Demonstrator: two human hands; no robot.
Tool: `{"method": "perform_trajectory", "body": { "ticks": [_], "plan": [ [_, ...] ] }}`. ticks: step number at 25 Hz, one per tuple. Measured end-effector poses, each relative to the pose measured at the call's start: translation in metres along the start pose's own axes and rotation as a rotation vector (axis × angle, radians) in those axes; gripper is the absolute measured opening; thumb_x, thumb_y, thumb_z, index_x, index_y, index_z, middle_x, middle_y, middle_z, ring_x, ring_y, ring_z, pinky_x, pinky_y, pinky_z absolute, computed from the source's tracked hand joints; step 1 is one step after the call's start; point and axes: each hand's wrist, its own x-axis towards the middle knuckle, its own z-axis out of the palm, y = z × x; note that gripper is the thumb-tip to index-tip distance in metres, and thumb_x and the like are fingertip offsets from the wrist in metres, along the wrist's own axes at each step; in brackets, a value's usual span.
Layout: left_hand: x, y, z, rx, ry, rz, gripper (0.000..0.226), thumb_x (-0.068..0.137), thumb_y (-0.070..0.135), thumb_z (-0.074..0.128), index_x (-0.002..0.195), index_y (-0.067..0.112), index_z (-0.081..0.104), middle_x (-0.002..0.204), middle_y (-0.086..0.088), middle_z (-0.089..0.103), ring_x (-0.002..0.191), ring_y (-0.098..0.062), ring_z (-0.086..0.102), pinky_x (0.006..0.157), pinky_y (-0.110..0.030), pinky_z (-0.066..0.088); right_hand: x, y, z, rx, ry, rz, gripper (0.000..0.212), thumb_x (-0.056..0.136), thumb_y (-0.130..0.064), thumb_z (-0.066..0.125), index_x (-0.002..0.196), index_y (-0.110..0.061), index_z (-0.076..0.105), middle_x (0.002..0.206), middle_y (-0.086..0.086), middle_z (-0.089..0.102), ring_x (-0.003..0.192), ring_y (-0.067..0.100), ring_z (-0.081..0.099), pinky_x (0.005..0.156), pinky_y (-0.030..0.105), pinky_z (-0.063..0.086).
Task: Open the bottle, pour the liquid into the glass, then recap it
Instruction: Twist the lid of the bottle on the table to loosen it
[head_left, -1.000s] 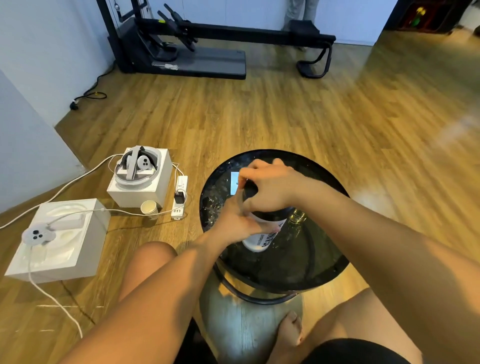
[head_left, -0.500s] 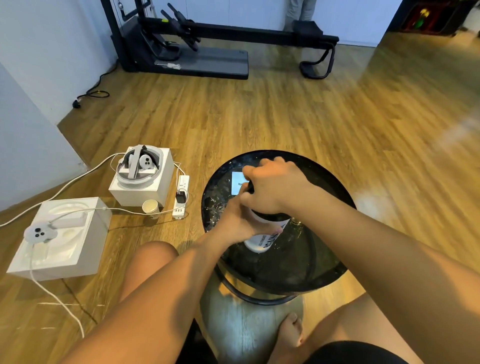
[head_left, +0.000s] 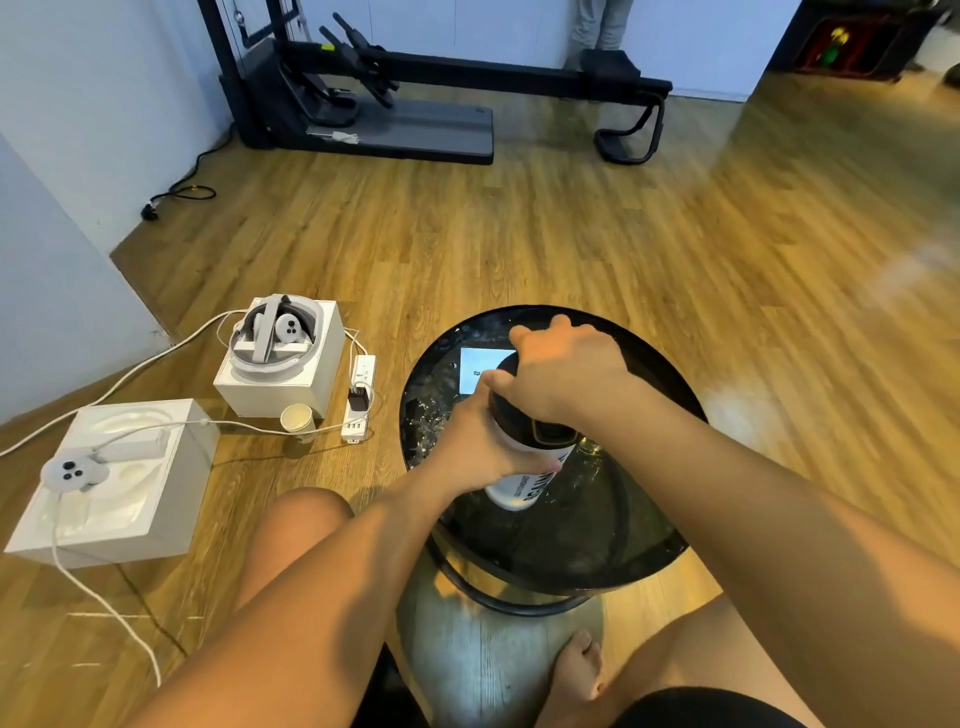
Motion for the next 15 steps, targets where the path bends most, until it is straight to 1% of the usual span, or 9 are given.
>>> {"method": "perform_trajectory", "body": {
  "ticks": [2,3,6,8,11,12,13,14,15],
  "plan": [
    [-0.001,-0.001,0.000,-0.042,-0.005,0.003,0.083,0.052,0.034,0.099,0.118,0.029,0.049,0.104,0.021,0.061,0.101,0.006,0.059,0.082,-0.012,0.048,-0.002,0.002,0.006,0.097,0.029,-0.132,0.057,0.093,-0.057,0.047,0.137,-0.022,0.042,0.128,0.015,0.047,0.115,0.037,0.046,0.082,0.042,0.045],
    [-0.001,-0.001,-0.001,-0.053,-0.004,0.015,0.085,0.053,0.032,0.099,0.120,0.033,0.047,0.101,0.023,0.061,0.096,0.012,0.058,0.076,-0.007,0.046,-0.004,0.005,0.008,0.140,0.047,-0.201,0.050,0.089,-0.052,0.053,0.129,-0.022,0.046,0.121,0.011,0.048,0.111,0.034,0.045,0.083,0.040,0.046],
    [-0.002,-0.001,-0.001,-0.049,0.023,0.065,0.093,0.055,0.030,0.098,0.117,0.048,0.031,0.093,0.020,0.064,0.084,0.009,0.062,0.064,-0.007,0.044,-0.011,0.014,0.007,0.251,0.068,-0.375,0.043,0.077,-0.041,0.067,0.113,-0.023,0.051,0.110,0.001,0.048,0.104,0.029,0.047,0.084,0.038,0.046],
    [-0.004,0.002,0.000,-0.013,0.021,0.080,0.086,0.056,0.026,0.098,0.110,0.046,0.034,0.093,0.022,0.060,0.084,0.015,0.061,0.066,-0.003,0.043,-0.013,0.018,0.008,0.246,0.065,-0.479,0.048,0.072,-0.037,0.072,0.114,-0.025,0.053,0.103,-0.005,0.051,0.098,0.023,0.048,0.089,0.034,0.041],
    [-0.001,-0.006,0.003,-0.132,-0.030,0.048,0.087,0.046,0.024,0.098,0.115,0.027,0.047,0.102,0.018,0.058,0.093,0.003,0.063,0.077,-0.010,0.049,-0.017,0.009,0.010,0.302,0.053,-0.579,0.049,0.075,-0.035,0.068,0.122,-0.026,0.054,0.085,-0.014,0.056,0.089,0.013,0.051,0.117,0.035,0.022],
    [-0.001,-0.005,0.003,-0.140,-0.041,0.024,0.092,0.046,0.019,0.097,0.123,0.022,0.047,0.104,0.016,0.056,0.095,0.002,0.061,0.079,-0.013,0.052,-0.018,0.005,0.010,0.376,0.073,-0.581,0.048,0.079,-0.040,0.064,0.124,-0.028,0.055,0.087,-0.014,0.061,0.090,0.013,0.055,0.121,0.038,0.022],
    [-0.002,-0.002,0.002,-0.156,-0.042,-0.005,0.093,0.050,0.017,0.097,0.129,0.019,0.046,0.105,0.015,0.056,0.096,0.000,0.061,0.083,-0.016,0.054,-0.017,0.003,0.010,0.429,0.126,-0.546,0.048,0.083,-0.049,0.058,0.126,-0.030,0.055,0.098,-0.011,0.066,0.098,0.015,0.057,0.119,0.042,0.030],
    [-0.001,-0.001,0.003,-0.087,-0.022,-0.002,0.093,0.053,0.022,0.097,0.131,0.020,0.046,0.106,0.014,0.059,0.100,-0.005,0.062,0.088,-0.023,0.055,-0.014,0.003,0.007,0.401,0.181,-0.471,0.050,0.088,-0.059,0.051,0.129,-0.031,0.055,0.113,-0.006,0.067,0.111,0.020,0.057,0.112,0.044,0.038],
    [-0.001,0.001,0.002,-0.034,-0.012,0.006,0.093,0.052,0.031,0.097,0.129,0.023,0.046,0.109,0.012,0.062,0.103,-0.009,0.063,0.090,-0.029,0.056,-0.011,0.004,0.003,0.280,0.198,-0.337,0.055,0.092,-0.066,0.041,0.133,-0.032,0.054,0.128,0.000,0.063,0.123,0.025,0.052,0.106,0.045,0.040]
  ]
}}
